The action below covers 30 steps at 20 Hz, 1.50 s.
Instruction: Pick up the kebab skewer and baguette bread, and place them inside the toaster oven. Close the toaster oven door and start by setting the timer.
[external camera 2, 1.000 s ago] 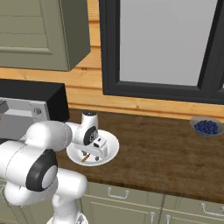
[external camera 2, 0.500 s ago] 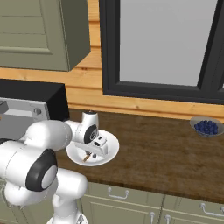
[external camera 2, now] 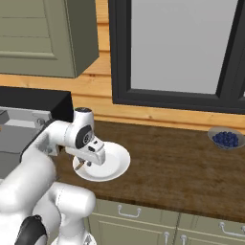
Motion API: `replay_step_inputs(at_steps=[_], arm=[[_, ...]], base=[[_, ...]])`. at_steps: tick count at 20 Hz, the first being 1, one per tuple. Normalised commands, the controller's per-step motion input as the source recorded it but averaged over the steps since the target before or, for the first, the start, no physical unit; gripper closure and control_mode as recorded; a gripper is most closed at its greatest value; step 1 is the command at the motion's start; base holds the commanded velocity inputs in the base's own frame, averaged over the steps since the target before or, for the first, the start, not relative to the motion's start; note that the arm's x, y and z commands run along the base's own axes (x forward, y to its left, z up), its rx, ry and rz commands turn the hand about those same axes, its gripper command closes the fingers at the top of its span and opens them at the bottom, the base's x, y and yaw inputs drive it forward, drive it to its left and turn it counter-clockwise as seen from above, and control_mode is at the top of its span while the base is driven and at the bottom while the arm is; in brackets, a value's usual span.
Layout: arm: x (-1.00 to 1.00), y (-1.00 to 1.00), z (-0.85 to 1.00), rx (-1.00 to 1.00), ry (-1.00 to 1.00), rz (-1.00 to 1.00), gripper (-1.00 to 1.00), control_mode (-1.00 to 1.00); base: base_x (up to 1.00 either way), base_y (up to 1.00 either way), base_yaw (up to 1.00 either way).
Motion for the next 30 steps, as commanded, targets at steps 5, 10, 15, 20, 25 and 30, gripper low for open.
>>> replay_step_inputs(at_steps=[5,10,15,20,25,30], arm=[[-0.97,0.95,0.63,0.0,-0.12,0.06,1.0,-1.0],[-0.5,1.0,0.44,0.0,-0.12,0.08,1.0,-1.0],[-0.05,1.0,0.58,0.0,-0.03,0.08,1.0,-1.0],[0.0,1.0,0.18,-0.03,0.02,0.07,1.0,-1.0],[0.37,0.94,-0.02,-0.04,-0.05,0.02,1.0,-1.0],[0.71,0.84,0.0,-0.01,0.06,0.0,1.0,-1.0]], base=[[0.0,0.0,0.0],[0.0,0.0,0.0],[0.0,0.0,0.0],[0.0,0.0,0.0],[0.0,0.0,0.0],[0.0,0.0,0.0]])
